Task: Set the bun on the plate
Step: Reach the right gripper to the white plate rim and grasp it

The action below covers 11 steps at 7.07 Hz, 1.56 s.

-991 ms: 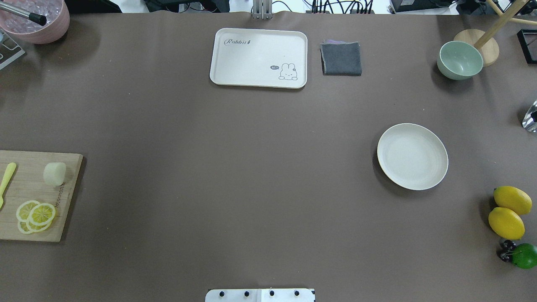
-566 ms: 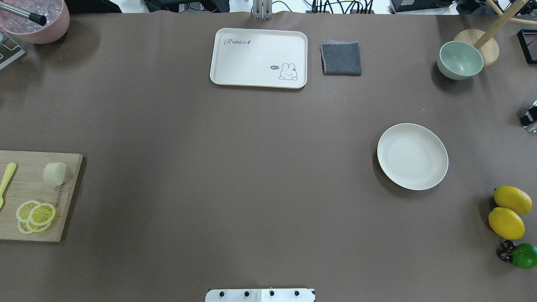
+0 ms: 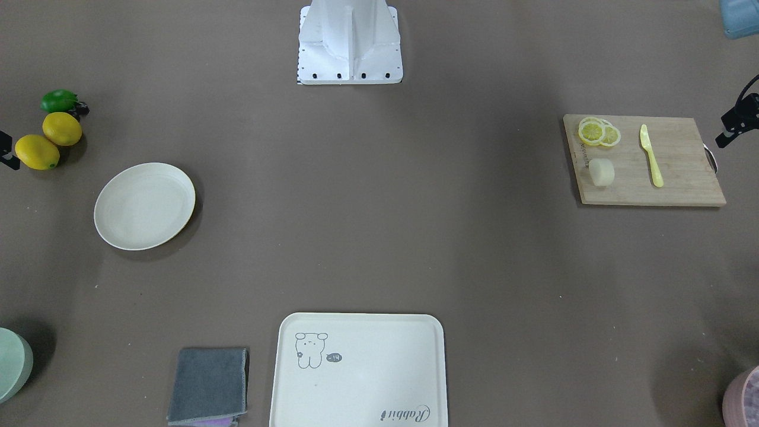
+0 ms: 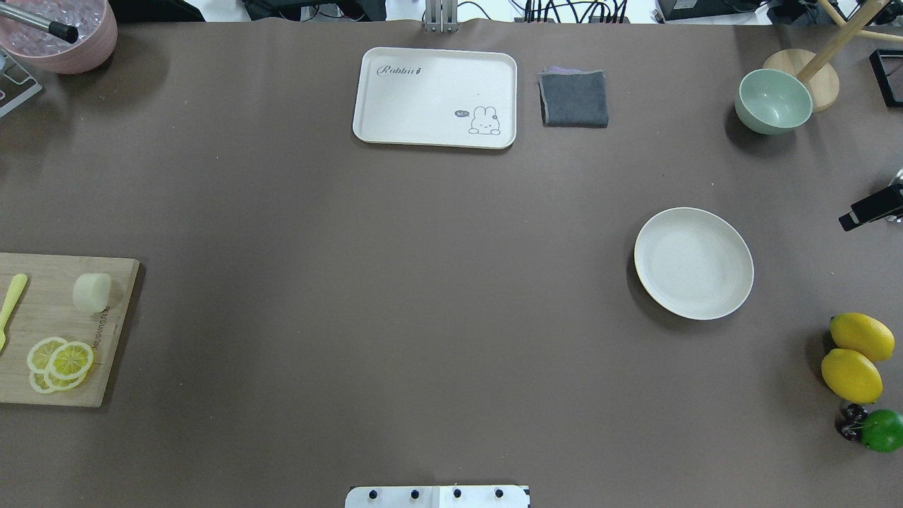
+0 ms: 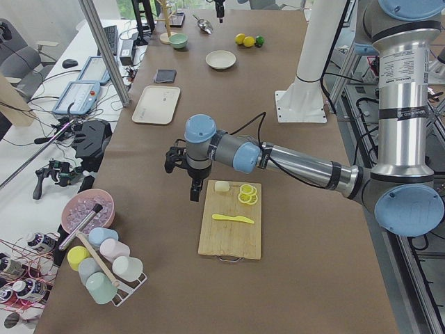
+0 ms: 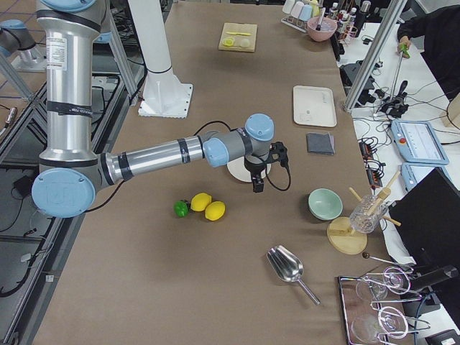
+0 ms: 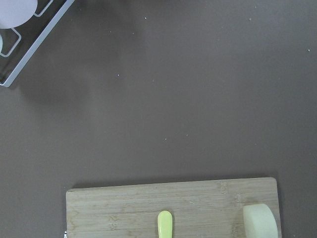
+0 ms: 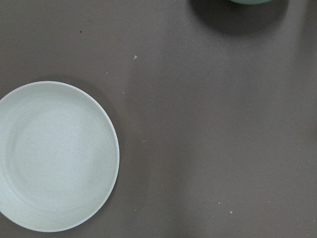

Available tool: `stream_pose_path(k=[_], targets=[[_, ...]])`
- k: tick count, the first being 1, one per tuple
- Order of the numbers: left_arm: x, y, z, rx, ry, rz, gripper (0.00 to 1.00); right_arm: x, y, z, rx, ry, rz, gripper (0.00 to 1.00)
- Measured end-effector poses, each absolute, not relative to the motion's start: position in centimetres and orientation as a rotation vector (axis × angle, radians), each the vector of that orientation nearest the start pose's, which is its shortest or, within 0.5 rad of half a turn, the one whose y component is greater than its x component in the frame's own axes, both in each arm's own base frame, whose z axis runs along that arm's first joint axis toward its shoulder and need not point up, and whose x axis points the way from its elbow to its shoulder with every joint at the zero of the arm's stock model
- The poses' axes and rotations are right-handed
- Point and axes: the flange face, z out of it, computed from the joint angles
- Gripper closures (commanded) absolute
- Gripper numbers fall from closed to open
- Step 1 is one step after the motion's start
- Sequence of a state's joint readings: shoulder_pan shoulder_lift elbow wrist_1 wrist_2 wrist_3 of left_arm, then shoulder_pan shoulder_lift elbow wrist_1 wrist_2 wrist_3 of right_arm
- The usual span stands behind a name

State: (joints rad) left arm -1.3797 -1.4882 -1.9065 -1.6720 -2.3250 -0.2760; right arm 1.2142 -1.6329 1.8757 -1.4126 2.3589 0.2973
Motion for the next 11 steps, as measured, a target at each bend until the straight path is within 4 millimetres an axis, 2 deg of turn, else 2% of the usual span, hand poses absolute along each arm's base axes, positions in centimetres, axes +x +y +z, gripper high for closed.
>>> stream_pose_path(k=[2,5,8,9,10,11], targets=[[3.6,-46.8,51.7,0.156,0.810,0.066,0.02,-14.5,-45.8,51.4,0.085,-0.889,-0.162,0.02],[7.3,-46.6,50.8,0.151,0.845,0.035,0.02,-19.1,-45.2,52.1,0.045,-0.877,-0.160,0.10],[8.3,-46.4,50.6,0.141,0.851,0.027,0.02,-23.1,-47.0,53.1,0.005,-0.869,-0.177,0.17],[8.6,-46.4,50.5,0.137,0.855,0.016,0.02,-24.4,-47.5,54.0,0.003,-0.873,-0.187,0.32],[9.1,-46.4,50.3,0.135,0.861,0.008,0.02,-25.4,-47.8,55.4,0.008,-0.884,-0.191,0.74],[9.5,-46.3,50.2,0.134,0.865,0.004,0.02,-25.9,-47.8,56.2,0.009,-0.896,-0.179,0.86]])
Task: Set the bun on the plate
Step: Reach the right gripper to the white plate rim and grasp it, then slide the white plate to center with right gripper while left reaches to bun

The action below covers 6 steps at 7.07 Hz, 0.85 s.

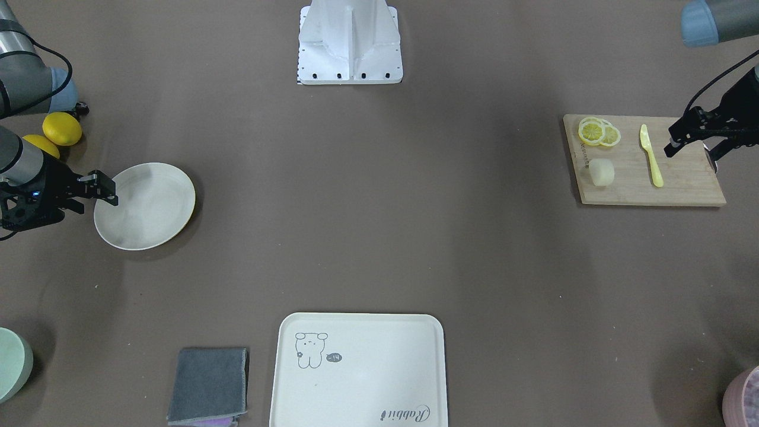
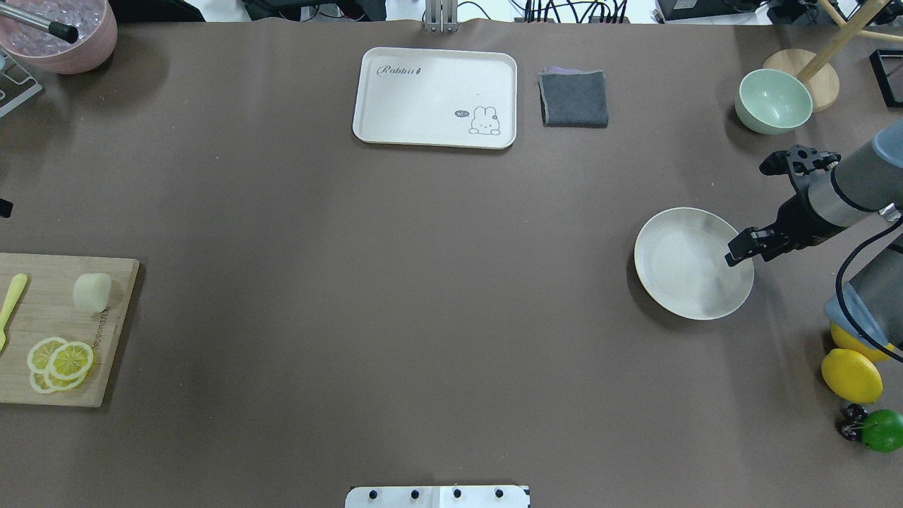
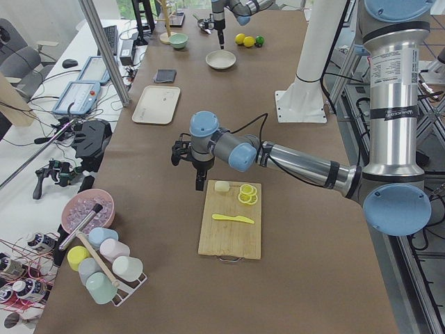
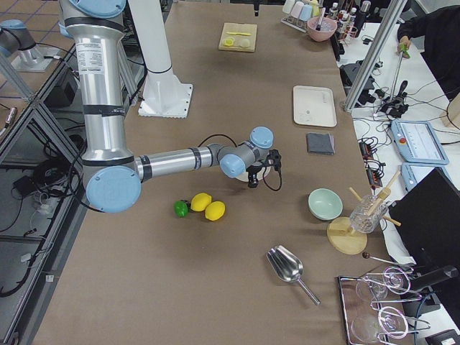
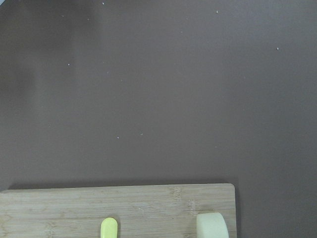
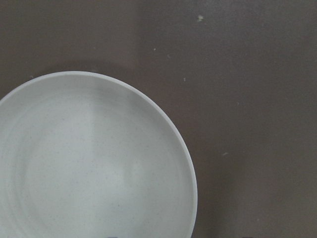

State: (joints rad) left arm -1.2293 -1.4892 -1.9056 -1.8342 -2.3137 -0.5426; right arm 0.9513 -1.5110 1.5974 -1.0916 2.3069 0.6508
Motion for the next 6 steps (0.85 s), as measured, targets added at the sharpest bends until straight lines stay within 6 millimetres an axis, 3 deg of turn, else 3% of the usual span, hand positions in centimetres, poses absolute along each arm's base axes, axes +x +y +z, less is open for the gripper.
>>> stream_pose_path(k=[1,4,6], targets=[[9.7,-46.3,50.2,0.133,0.868,0.002,0.02,-26.3,-47.7,56.7,0.004,-0.899,-0.167,1.00],[10.8,-46.1,50.7,0.108,0.868,0.000,0.02,-27.0,-47.5,56.4,0.004,-0.904,-0.167,1.00],[13.4,-45.6,50.8,0.060,0.873,-0.047,0.03,-28.1,-48.6,52.7,-0.002,-0.961,-0.131,1.00]])
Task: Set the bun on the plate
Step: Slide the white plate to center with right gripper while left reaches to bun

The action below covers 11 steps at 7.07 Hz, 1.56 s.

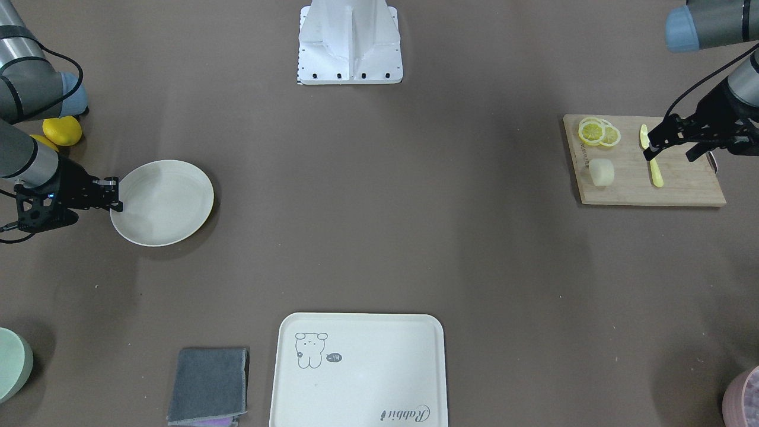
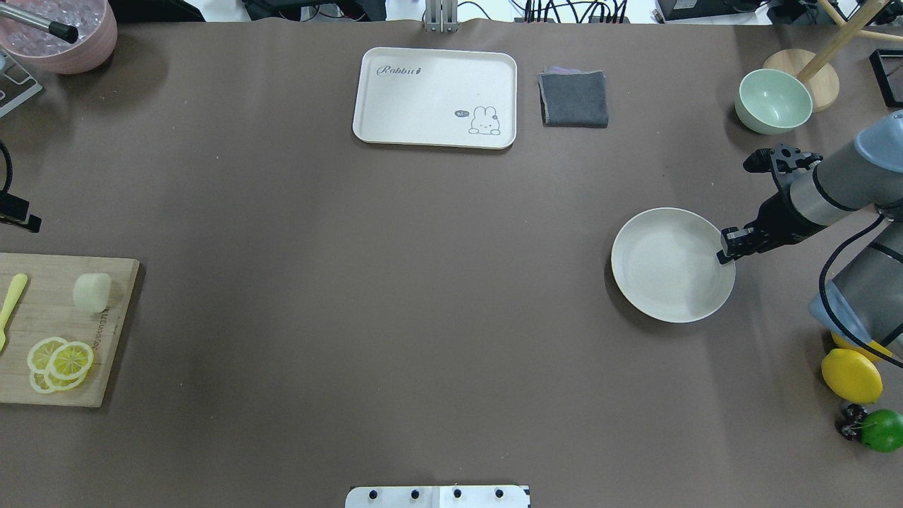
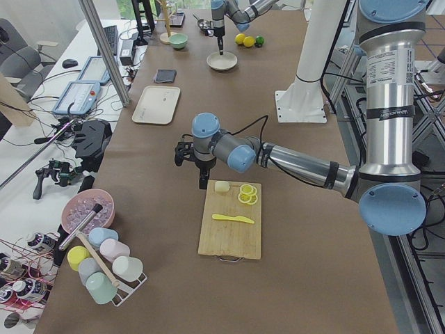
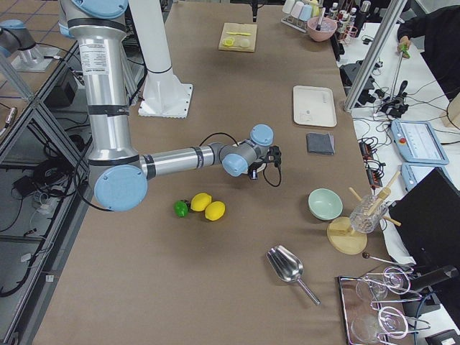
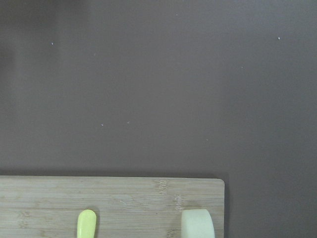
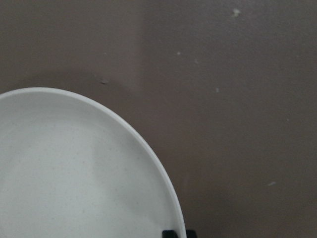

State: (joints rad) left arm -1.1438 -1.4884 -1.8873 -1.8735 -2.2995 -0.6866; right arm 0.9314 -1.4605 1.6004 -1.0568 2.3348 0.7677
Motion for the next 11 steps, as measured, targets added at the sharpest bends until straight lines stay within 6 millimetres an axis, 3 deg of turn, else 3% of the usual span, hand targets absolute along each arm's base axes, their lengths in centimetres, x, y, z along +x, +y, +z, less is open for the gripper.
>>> stream_pose_path(k=[2,5,8,11], targets=[[16.1,-45.0,51.0,0.041,0.839,-0.068,0.03,-31.7,-50.0,46.0,-0.040,-1.033,-0.035,1.00],[19.0,-44.5,52.4,0.045,0.803,-0.070,0.04,-39.4,-48.1,37.2,-0.114,-1.102,0.062,1.00],[23.5,-43.3,53.6,0.038,0.785,-0.085,0.07,-45.8,-44.9,32.9,-0.124,-1.113,0.097,1.00],[25.1,-42.4,54.6,0.041,0.770,-0.071,0.20,-49.8,-42.1,30.6,-0.123,-1.119,0.125,1.00]])
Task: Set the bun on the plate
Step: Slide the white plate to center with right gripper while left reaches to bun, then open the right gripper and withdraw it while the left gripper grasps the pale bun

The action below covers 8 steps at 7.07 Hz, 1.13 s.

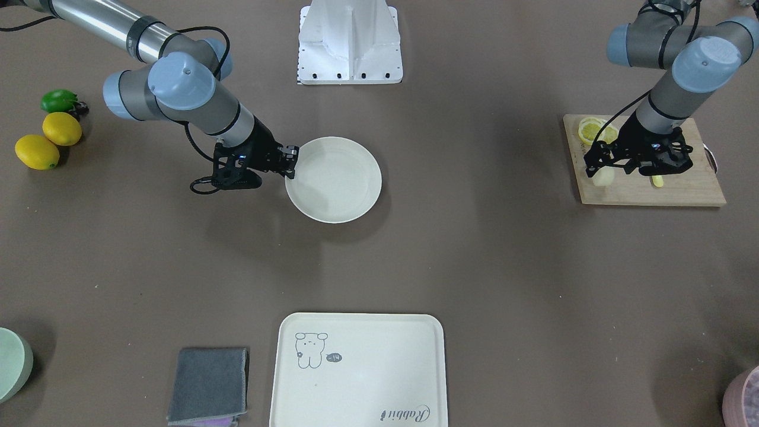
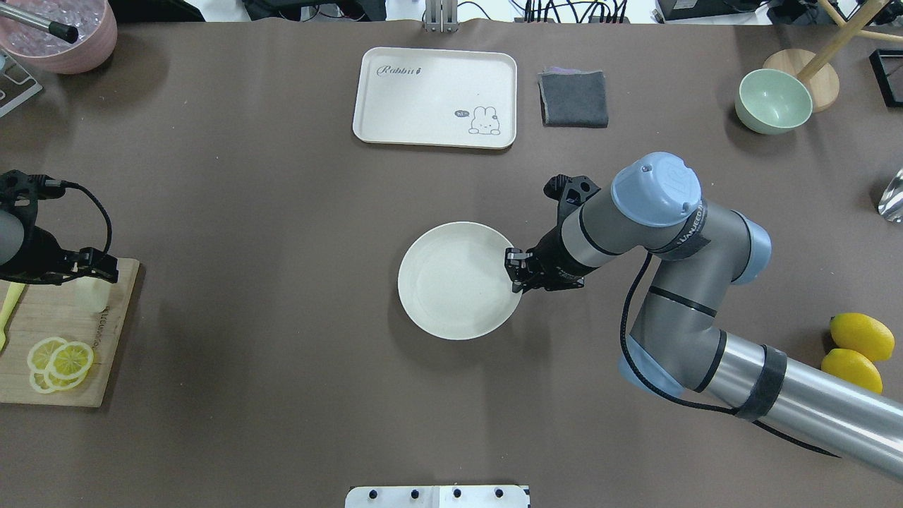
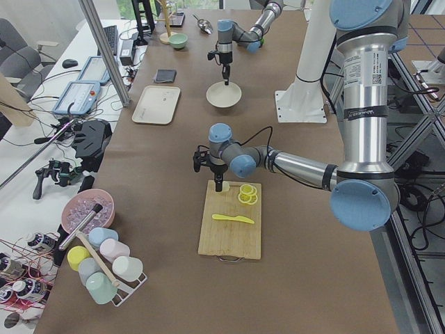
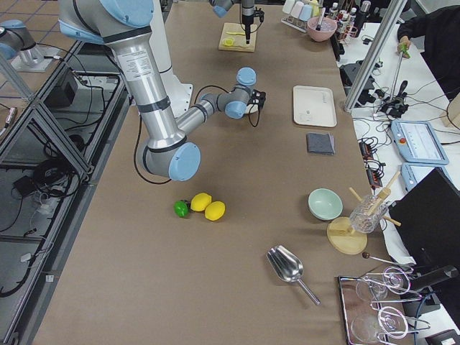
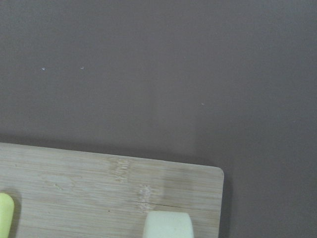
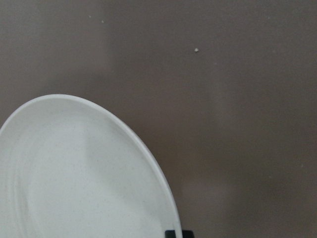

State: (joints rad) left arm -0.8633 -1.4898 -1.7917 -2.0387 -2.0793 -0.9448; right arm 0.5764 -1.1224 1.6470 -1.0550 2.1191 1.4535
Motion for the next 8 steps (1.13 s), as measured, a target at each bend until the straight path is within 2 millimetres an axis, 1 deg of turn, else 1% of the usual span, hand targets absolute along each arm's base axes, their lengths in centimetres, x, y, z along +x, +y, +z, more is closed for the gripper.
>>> stream_pose_path(k=[1,2,3,4,5,6,7,8], targets=[[25.5,-42.2,55.1,0.038,0.761,-0.065,0.23,-50.5,-41.6,30.4,-0.120,-1.118,0.126,1.00],[26.0,-41.9,55.5,0.035,0.752,-0.058,0.29,-50.8,-41.4,30.2,-0.118,-1.119,0.125,1.00],[26.4,-41.7,55.7,0.032,0.748,-0.052,0.42,-51.0,-41.2,30.1,-0.118,-1.120,0.123,1.00],[26.6,-41.6,55.8,0.029,0.747,-0.052,0.58,-51.1,-41.1,30.0,-0.118,-1.120,0.121,1.00],[26.6,-41.5,55.8,0.027,0.746,-0.057,0.68,-51.2,-41.0,30.0,-0.120,-1.120,0.119,0.29],[26.6,-41.5,55.7,0.026,0.747,-0.059,0.73,-51.3,-40.9,30.0,-0.121,-1.120,0.118,0.00],[26.6,-41.5,55.6,0.027,0.749,-0.059,0.77,-51.5,-40.7,30.0,-0.110,-1.118,0.121,0.00],[26.7,-41.5,55.4,0.030,0.752,-0.058,0.78,-51.7,-40.6,29.8,-0.089,-1.117,0.129,0.00]])
